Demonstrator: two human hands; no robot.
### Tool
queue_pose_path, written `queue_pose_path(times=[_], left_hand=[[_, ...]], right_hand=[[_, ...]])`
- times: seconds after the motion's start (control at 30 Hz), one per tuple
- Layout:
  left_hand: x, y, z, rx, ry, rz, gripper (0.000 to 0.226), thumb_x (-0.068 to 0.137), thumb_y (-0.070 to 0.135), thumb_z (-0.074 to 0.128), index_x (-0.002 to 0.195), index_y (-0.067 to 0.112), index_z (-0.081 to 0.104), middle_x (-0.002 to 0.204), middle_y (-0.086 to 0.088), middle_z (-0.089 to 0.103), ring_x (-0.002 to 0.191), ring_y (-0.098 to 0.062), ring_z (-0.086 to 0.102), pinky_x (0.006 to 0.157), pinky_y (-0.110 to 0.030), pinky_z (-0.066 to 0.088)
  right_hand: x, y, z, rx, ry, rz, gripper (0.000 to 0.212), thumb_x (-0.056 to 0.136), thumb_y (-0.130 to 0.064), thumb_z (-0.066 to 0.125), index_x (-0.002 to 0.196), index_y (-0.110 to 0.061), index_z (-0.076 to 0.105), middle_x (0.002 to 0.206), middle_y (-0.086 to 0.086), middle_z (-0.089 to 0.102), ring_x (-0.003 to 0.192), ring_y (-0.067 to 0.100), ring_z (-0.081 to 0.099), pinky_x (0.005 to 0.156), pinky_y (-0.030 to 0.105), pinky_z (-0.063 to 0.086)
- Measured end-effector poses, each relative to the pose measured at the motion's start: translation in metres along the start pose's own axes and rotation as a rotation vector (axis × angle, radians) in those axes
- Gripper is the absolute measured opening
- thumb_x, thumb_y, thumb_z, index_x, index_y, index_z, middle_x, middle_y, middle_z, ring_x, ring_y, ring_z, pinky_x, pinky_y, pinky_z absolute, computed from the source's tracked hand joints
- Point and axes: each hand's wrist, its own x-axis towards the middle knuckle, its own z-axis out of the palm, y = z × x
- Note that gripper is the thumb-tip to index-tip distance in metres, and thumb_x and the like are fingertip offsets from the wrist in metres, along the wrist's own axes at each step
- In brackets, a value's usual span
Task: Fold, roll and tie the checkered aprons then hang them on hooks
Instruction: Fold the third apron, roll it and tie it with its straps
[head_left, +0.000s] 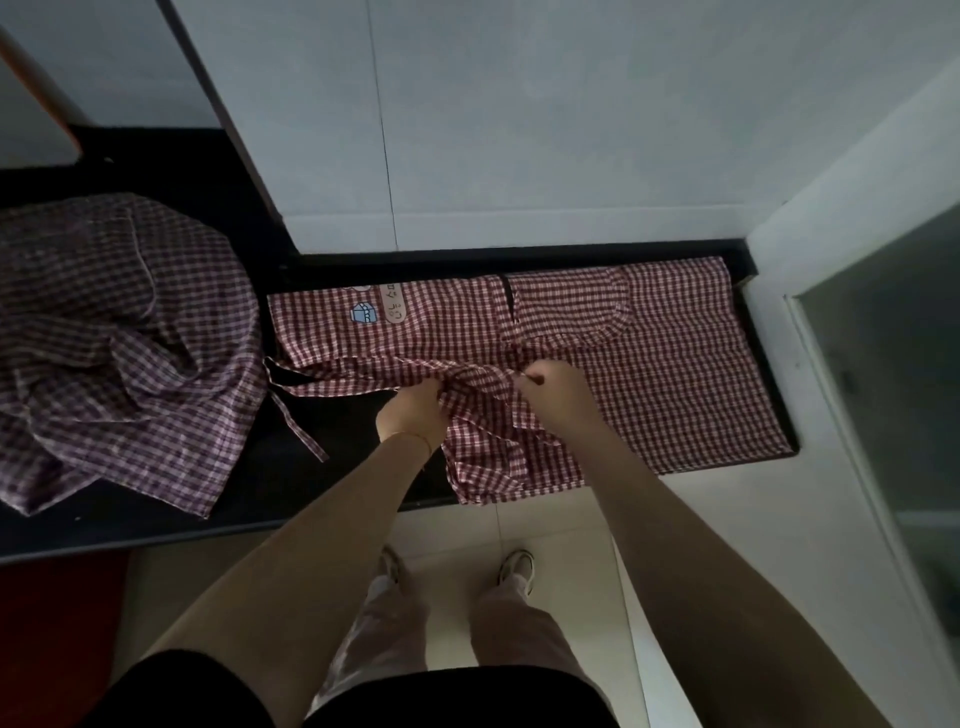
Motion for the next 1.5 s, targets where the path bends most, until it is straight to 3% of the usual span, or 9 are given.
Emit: queue_pose_path(times=[0.17, 0.33, 0.53, 0.7, 0.9, 1.03, 1.2, 1.33, 1.5], left_hand=[[-0.008, 0.004, -0.013, -0.058, 0.198, 0.082, 0.017, 0.09, 0.031, 0.062, 0.084, 0.017, 0.069, 0.091, 0.004, 0.058, 0.076, -0.017, 0.057, 0.055, -0.024, 0.039], [-0.014, 0.009, -0.055, -0.201, 0.378, 0.253, 0.031, 0.084, 0.031, 0.053, 0.062, 0.011, 0.061, 0.086, 0.002, 0.048, 0.088, -0.017, 0.042, 0.082, -0.033, 0.037], [-0.027, -0.004, -0.118, -0.895, -0.183, 0.142, 0.032, 0.095, 0.017, 0.047, 0.071, 0.008, 0.066, 0.078, -0.012, 0.066, 0.072, -0.017, 0.058, 0.076, -0.031, 0.048], [-0.018, -0.04, -0.131, -0.212, -0.248, 0.088, 0.038, 0.093, 0.039, 0.044, 0.08, 0.007, 0.062, 0.067, -0.003, 0.048, 0.076, -0.023, 0.049, 0.08, -0.035, 0.045], [-0.024, -0.078, -0.123, 0.552, -0.372, -0.109, 0.047, 0.081, 0.038, 0.066, 0.123, 0.016, 0.059, 0.113, -0.003, 0.06, 0.107, -0.024, 0.059, 0.092, -0.039, 0.052], [-0.024, -0.068, -0.083, 0.531, -0.135, 0.119, 0.051, 0.09, 0.037, 0.06, 0.135, 0.016, 0.048, 0.138, -0.009, 0.043, 0.127, -0.028, 0.042, 0.098, -0.042, 0.041], [-0.016, -0.056, -0.035, 0.385, -0.133, 0.304, 0.058, 0.094, 0.035, 0.058, 0.147, 0.023, 0.037, 0.153, -0.004, 0.031, 0.142, -0.027, 0.026, 0.116, -0.045, 0.027], [-0.011, -0.047, -0.017, 0.395, -0.11, 0.318, 0.049, 0.096, 0.03, 0.056, 0.143, 0.029, 0.043, 0.146, -0.006, 0.039, 0.137, -0.029, 0.032, 0.116, -0.046, 0.026], [-0.003, -0.04, -0.027, 0.474, -0.098, 0.277, 0.03, 0.097, 0.015, 0.049, 0.118, 0.026, 0.066, 0.121, -0.005, 0.06, 0.118, -0.027, 0.048, 0.108, -0.041, 0.033]], right_hand=[[0.004, 0.0, -0.002, 0.034, 0.025, 0.017, 0.03, 0.103, -0.025, 0.051, 0.099, 0.001, 0.066, 0.088, 0.019, 0.067, 0.072, 0.032, 0.062, 0.064, 0.038, 0.051], [0.004, -0.012, 0.001, -0.01, 0.036, 0.084, 0.029, 0.099, -0.014, 0.046, 0.072, -0.007, 0.053, 0.069, 0.006, 0.052, 0.057, 0.017, 0.044, 0.051, 0.031, 0.035], [-0.001, -0.033, 0.012, -0.14, -0.025, 0.163, 0.029, 0.1, -0.018, 0.046, 0.071, -0.015, 0.043, 0.069, -0.001, 0.043, 0.064, 0.018, 0.044, 0.063, 0.03, 0.037], [-0.005, -0.053, 0.03, -0.103, -0.114, 0.158, 0.017, 0.098, -0.019, 0.048, 0.087, -0.009, 0.057, 0.086, 0.005, 0.058, 0.072, 0.019, 0.054, 0.064, 0.029, 0.042], [-0.018, -0.065, 0.05, -0.166, -0.175, 0.135, 0.035, 0.092, -0.026, 0.063, 0.12, -0.005, 0.056, 0.114, 0.013, 0.062, 0.108, 0.029, 0.06, 0.091, 0.035, 0.046], [-0.017, -0.054, 0.059, -0.163, -0.008, 0.122, 0.023, 0.096, -0.025, 0.057, 0.109, -0.007, 0.06, 0.11, 0.009, 0.063, 0.099, 0.026, 0.059, 0.087, 0.033, 0.044], [-0.015, -0.042, 0.05, -0.085, 0.056, 0.096, 0.027, 0.097, -0.029, 0.055, 0.075, -0.016, 0.049, 0.081, 0.002, 0.054, 0.08, 0.022, 0.053, 0.07, 0.031, 0.037], [-0.011, -0.04, 0.039, -0.018, 0.176, 0.042, 0.015, 0.091, -0.018, 0.062, 0.097, -0.009, 0.051, 0.088, 0.004, 0.055, 0.071, 0.019, 0.055, 0.057, 0.031, 0.04], [0.002, -0.036, 0.036, -0.119, 0.231, 0.01, 0.015, 0.086, -0.02, 0.065, 0.075, -0.012, 0.057, 0.081, 0.008, 0.061, 0.07, 0.023, 0.06, 0.056, 0.034, 0.048]])
